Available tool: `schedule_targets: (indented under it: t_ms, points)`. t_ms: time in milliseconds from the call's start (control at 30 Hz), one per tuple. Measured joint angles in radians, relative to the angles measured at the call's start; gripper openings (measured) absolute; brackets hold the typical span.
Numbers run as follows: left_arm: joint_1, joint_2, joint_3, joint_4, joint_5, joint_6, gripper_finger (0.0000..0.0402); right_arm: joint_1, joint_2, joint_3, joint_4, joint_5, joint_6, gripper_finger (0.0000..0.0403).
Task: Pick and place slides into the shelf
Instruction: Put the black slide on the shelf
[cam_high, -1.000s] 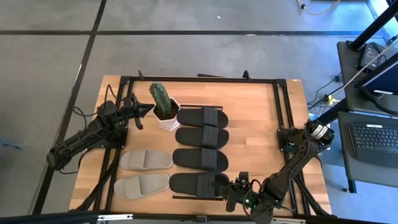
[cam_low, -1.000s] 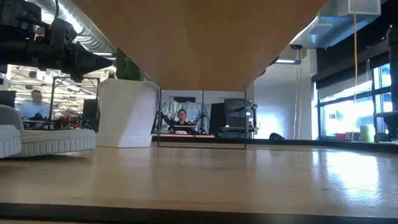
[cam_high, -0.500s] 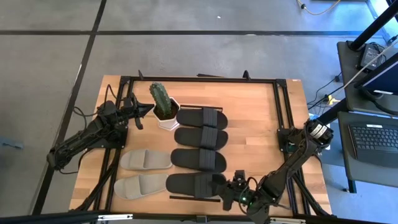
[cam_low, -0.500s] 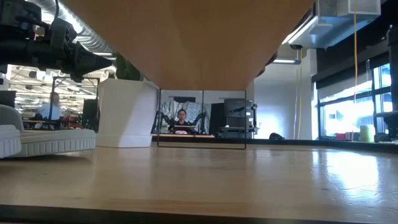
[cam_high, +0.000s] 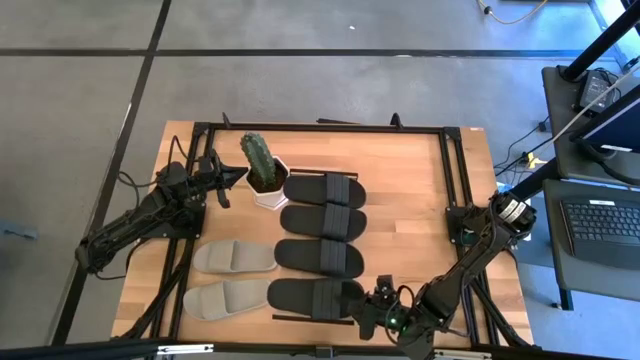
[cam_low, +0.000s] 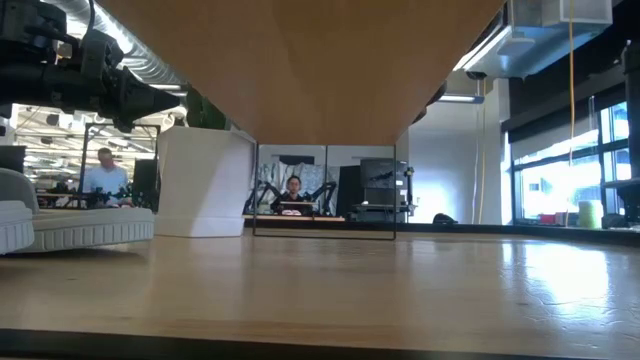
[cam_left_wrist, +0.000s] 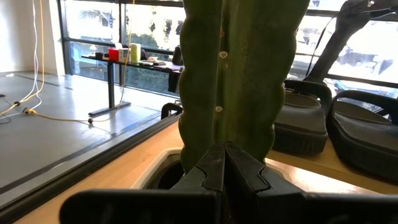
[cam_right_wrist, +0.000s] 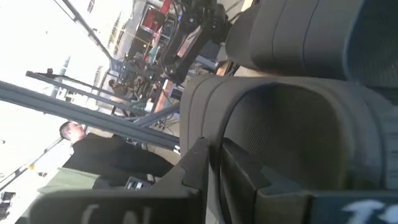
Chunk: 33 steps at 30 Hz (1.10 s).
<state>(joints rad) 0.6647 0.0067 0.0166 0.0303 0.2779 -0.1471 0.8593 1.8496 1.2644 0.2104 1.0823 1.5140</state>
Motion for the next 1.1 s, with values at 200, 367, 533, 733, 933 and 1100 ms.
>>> schedule_targets:
  t_ms: [200,367,533,733,933,1100]
  points:
    - [0.0,0.0,0.0,0.0,0.0,0.0,0.0,0.0,0.0,0.0,-0.007,-0.028,-0.001,0.0051]
    - [0.0,0.0,0.0,0.0,0.0,0.0,0.0,-0.002,0.0,0.0,-0.007,-0.038,0.0,0.0086]
    - [0.0,0.0,0.0,0.0,0.0,0.0,0.0,-0.002,0.0,0.0,0.01,-0.038,0.003,0.0119]
    - [0.0,0.0,0.0,0.0,0.0,0.0,0.0,-0.001,0.0,0.0,0.039,-0.038,0.005,0.0128]
    - [0.0,0.0,0.0,0.0,0.0,0.0,0.0,-0.002,0.0,0.0,0.039,-0.056,0.03,0.0128]
    - [0.0,0.0,0.0,0.0,0.0,0.0,0.0,-0.002,0.0,0.0,0.036,-0.065,0.051,0.0128]
